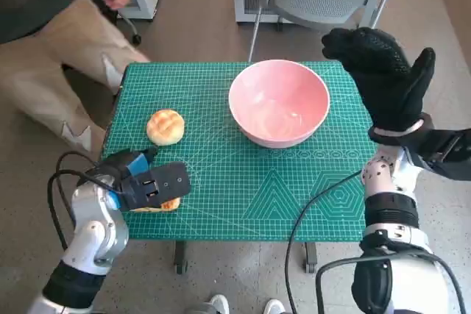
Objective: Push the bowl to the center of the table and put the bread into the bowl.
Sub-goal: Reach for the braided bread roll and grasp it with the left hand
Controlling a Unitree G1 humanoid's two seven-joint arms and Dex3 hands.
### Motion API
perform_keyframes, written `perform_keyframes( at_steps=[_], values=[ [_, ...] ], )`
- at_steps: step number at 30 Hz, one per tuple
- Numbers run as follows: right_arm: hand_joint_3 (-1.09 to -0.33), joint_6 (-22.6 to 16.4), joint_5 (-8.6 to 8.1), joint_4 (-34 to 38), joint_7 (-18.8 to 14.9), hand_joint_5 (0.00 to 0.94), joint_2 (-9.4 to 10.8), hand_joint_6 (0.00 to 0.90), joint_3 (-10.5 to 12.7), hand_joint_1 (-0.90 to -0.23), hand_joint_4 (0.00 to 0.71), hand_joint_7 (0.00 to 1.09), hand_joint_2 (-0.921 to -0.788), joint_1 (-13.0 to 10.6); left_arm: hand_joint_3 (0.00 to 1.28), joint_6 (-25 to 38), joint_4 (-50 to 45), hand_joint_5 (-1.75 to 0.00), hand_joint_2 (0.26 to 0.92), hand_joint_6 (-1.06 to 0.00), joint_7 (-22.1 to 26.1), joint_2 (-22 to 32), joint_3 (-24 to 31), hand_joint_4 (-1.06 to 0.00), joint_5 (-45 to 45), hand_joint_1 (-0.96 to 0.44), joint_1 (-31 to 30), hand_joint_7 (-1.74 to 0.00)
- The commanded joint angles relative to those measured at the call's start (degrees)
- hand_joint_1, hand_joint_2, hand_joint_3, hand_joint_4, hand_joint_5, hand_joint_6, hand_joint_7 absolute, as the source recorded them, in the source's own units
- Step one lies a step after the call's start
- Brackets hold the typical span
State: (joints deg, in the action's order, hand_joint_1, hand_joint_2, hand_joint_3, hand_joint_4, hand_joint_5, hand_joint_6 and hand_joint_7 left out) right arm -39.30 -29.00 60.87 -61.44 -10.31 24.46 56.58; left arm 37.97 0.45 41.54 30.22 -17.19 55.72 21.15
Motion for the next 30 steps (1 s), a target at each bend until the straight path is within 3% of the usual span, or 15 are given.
perform_keyframes(
  at_steps=[1, 12, 23, 28, 30],
  values=[
    [-0.697, 0.58, 0.33, -0.16, 0.28, 0.001, -0.22, 0.209, -0.34, -0.711, 0.159, 0.02, -0.921, -1.43, 0.01, 0.06, 1.33, -0.03, 0.761, -0.23, -0.18, -0.44, -1.74, -0.12, -0.55, -0.37, -0.3, -0.02],
    [-0.699, 0.78, 0.44, -0.41, 0.59, 0.0, 0.02, 0.205, -0.51, -0.703, 0.155, 0.02, -0.921, -1.34, 0.0, -0.05, 1.37, -0.03, 0.767, -0.3, 1.04, 0.69, -3.52, -0.2, -0.96, -0.3, -0.52, -0.03],
    [-0.693, 0.73, 0.64, -0.01, 0.61, 0.0, -0.03, 0.206, -0.9, -0.708, 0.152, 0.02, -0.921, -0.94, 0.0, 0.8, 0.22, -0.01, 0.766, -0.33, 2.48, 1.14, -4.11, -0.19, -0.9, -0.27, -0.93, -0.02],
    [-0.69, 0.96, 0.49, 0.1, 0.49, 0.0, -0.15, 0.206, -0.97, -0.708, 0.152, 0.02, -0.921, -0.83, 0.0, 1.14, 0.35, -0.03, 0.769, -0.34, 2.75, 1.17, -4.5, -0.25, -0.75, -0.26, -1.05, -0.02],
    [-0.688, 0.93, 0.46, 0.05, 0.44, 0.001, -0.15, 0.207, -1.02, -0.708, 0.152, 0.02, -0.921, -0.86, 0.01, 1.11, 1.13, -0.1, 0.785, -0.35, 2.41, 1.11, -4.69, -0.34, -0.7, -0.22, -0.97, -0.02]
  ],
)
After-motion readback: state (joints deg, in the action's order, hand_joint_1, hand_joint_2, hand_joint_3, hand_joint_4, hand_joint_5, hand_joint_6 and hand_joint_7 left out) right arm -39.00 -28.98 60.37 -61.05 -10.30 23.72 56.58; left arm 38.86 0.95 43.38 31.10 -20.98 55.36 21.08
